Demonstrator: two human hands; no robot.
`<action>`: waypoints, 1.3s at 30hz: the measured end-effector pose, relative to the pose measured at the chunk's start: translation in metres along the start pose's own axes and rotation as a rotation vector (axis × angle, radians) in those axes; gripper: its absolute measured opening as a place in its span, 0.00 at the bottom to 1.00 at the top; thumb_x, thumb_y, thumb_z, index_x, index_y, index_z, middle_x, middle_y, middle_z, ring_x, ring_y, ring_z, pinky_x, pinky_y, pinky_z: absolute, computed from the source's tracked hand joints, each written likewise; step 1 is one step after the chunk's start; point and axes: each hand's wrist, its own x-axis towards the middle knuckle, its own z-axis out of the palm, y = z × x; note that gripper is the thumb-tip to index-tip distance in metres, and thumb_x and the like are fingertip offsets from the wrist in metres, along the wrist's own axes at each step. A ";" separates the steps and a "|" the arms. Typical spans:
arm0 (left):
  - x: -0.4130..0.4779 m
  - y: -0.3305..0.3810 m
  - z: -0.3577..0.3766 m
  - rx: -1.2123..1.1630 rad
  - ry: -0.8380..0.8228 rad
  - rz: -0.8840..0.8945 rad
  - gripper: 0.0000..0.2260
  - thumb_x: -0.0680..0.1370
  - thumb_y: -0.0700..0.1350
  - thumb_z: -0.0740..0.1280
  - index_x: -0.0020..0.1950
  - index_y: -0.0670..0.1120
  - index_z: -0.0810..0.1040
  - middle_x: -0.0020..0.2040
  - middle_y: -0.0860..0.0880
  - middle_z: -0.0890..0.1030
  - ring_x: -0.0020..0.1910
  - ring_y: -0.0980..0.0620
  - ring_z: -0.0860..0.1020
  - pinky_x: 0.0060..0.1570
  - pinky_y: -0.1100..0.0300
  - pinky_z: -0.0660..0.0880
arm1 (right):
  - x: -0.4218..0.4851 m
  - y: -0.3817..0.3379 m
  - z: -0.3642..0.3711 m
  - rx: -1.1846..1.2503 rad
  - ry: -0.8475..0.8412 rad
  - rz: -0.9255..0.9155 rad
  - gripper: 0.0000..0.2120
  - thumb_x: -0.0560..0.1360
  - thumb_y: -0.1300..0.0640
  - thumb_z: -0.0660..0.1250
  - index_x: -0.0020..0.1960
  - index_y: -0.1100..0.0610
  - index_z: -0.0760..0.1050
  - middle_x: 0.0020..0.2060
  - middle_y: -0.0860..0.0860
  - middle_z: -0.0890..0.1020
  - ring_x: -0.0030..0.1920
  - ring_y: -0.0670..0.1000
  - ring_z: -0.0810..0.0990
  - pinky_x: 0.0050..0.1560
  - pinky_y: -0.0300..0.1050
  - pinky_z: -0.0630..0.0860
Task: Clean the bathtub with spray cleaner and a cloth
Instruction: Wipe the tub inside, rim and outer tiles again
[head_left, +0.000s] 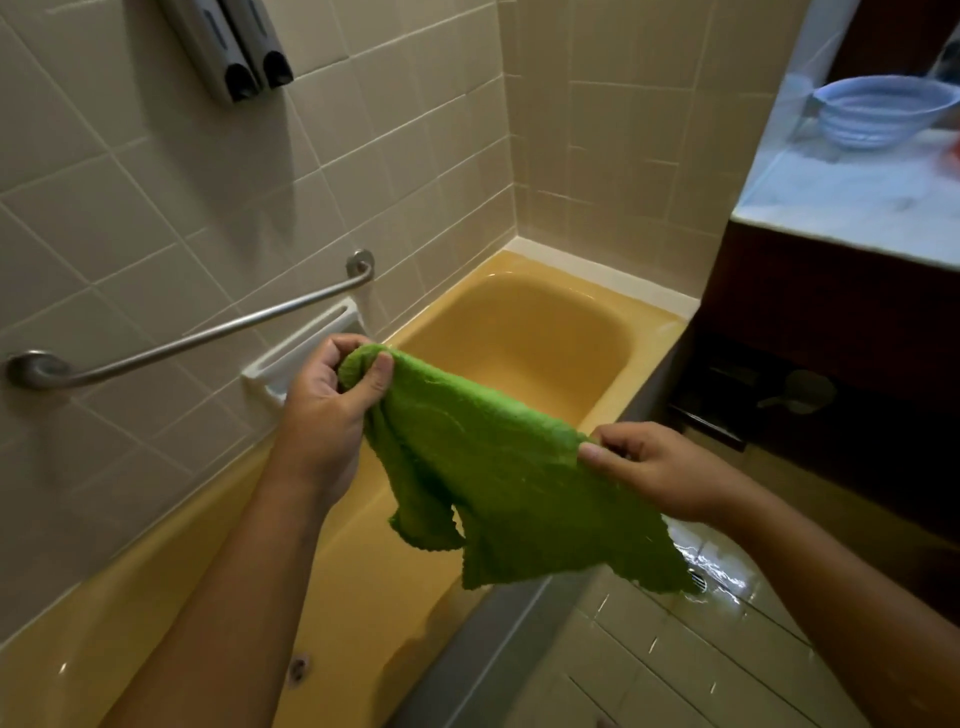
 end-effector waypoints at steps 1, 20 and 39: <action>0.002 0.001 0.003 0.030 -0.011 -0.011 0.08 0.77 0.42 0.73 0.53 0.48 0.77 0.45 0.51 0.79 0.45 0.53 0.77 0.44 0.58 0.77 | -0.002 0.001 -0.003 0.053 0.032 -0.015 0.17 0.80 0.37 0.61 0.43 0.48 0.77 0.35 0.47 0.74 0.36 0.47 0.72 0.41 0.51 0.71; -0.005 -0.032 0.116 0.309 -0.181 -0.094 0.18 0.80 0.57 0.69 0.46 0.41 0.80 0.37 0.44 0.81 0.36 0.47 0.80 0.38 0.47 0.78 | -0.025 0.023 -0.046 -0.056 0.256 0.044 0.08 0.80 0.57 0.71 0.54 0.44 0.81 0.47 0.41 0.84 0.45 0.42 0.83 0.50 0.54 0.83; -0.010 -0.070 0.096 0.764 0.150 -0.078 0.16 0.82 0.43 0.68 0.66 0.57 0.71 0.54 0.53 0.77 0.50 0.57 0.76 0.43 0.60 0.72 | -0.029 0.022 -0.012 0.872 0.327 0.295 0.14 0.81 0.54 0.69 0.57 0.65 0.81 0.42 0.61 0.86 0.39 0.56 0.85 0.39 0.49 0.83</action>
